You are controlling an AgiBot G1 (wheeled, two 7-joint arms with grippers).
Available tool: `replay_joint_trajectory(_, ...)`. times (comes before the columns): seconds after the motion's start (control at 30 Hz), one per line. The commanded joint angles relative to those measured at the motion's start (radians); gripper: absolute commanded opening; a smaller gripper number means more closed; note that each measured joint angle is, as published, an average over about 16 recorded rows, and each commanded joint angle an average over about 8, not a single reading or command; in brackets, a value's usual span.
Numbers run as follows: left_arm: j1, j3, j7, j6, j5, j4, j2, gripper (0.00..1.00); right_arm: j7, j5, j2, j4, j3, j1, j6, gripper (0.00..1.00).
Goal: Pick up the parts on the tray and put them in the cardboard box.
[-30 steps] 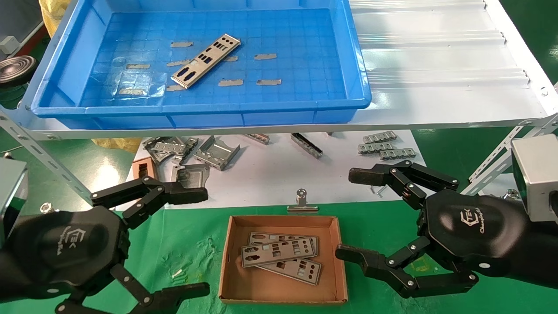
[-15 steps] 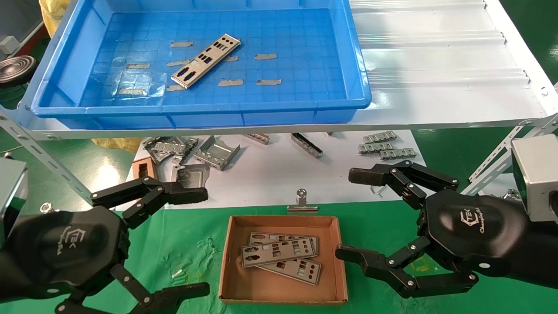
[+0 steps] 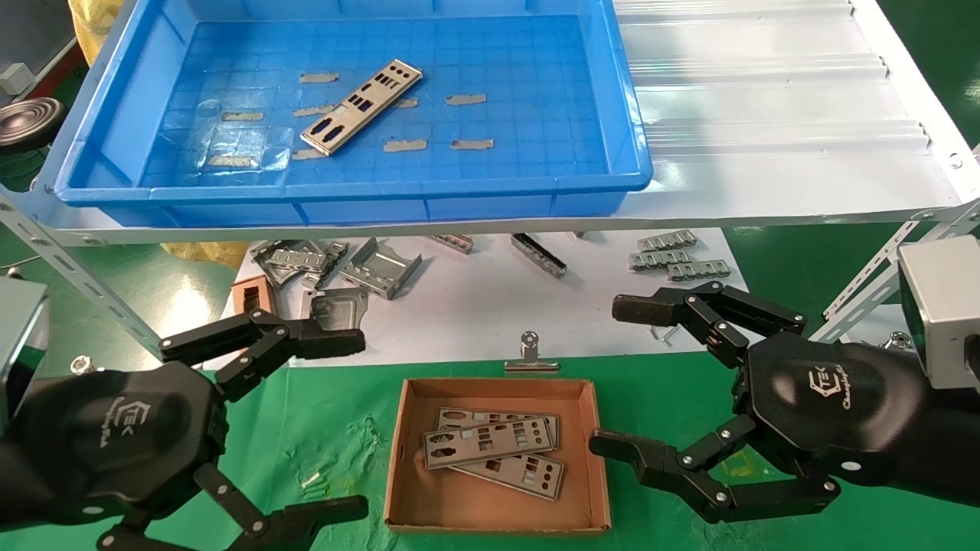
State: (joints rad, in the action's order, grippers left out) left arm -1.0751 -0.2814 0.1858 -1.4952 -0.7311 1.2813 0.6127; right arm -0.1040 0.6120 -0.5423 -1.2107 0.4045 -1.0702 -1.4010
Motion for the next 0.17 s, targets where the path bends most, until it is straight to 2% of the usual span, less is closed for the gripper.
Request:
replay_joint_trajectory(0.03, 0.0, 0.0, 0.0, 0.0, 0.0, 0.0, 0.0, 1.0, 0.0, 0.0, 0.0, 0.0, 0.0, 0.0, 0.0, 1.0)
replay_joint_trajectory(0.17, 0.0, 0.0, 0.0, 0.0, 0.0, 0.0, 0.0, 1.0, 0.0, 0.0, 0.0, 0.0, 0.0, 0.0, 0.0, 1.0)
